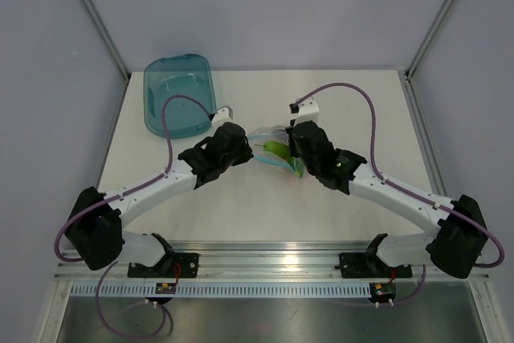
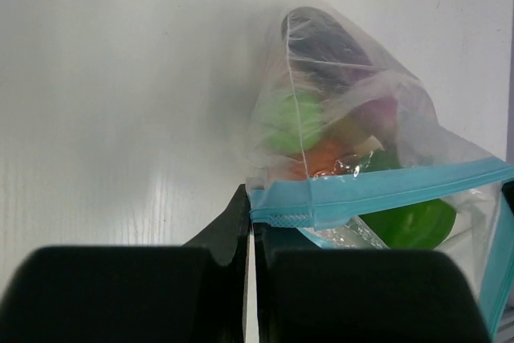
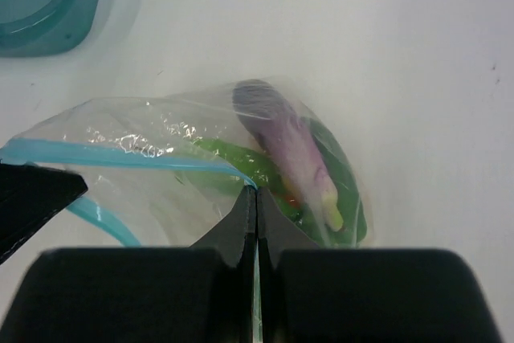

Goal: Open the zip-top bag and remove the fake food
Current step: Open the zipper of the food storage bag at the center of the board.

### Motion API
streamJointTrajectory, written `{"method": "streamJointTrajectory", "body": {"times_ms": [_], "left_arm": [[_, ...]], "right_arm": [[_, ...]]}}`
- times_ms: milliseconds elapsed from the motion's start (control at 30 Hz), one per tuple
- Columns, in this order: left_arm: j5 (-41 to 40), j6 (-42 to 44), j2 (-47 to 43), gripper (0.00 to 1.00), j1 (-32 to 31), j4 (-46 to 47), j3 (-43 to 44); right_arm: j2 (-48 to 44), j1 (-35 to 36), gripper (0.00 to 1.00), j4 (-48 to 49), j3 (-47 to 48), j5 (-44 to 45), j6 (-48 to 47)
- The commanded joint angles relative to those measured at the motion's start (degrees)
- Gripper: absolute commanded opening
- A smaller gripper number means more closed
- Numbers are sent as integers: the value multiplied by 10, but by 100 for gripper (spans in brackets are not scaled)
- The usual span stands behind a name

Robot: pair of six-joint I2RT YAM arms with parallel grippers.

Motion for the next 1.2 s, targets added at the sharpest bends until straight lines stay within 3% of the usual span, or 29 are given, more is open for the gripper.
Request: {"method": "streamJointTrajectory", "body": {"times_ms": [0,300,500,800,1100,1167], "left_arm": [[2,45,17,0,5,-81,43],[32,178,28,0,5,-129,91],[44,210,79,0,5,-177,141],[20,217,84,7,4,-173,144],[-4,225,32,45,4,-150,116],[15,225,8,48,4,-112,86]], "right_arm": [[-13,2,0,-2,23,99,-19],[-82,2,0,30,-14,181,-33],[-83,3,0,28,-13,145,-29],[-90,9,0,22,-15,101,-14],[-90,8,0,35,-24,67,-16],[-83,9,0,35,-22,59,-14]]}}
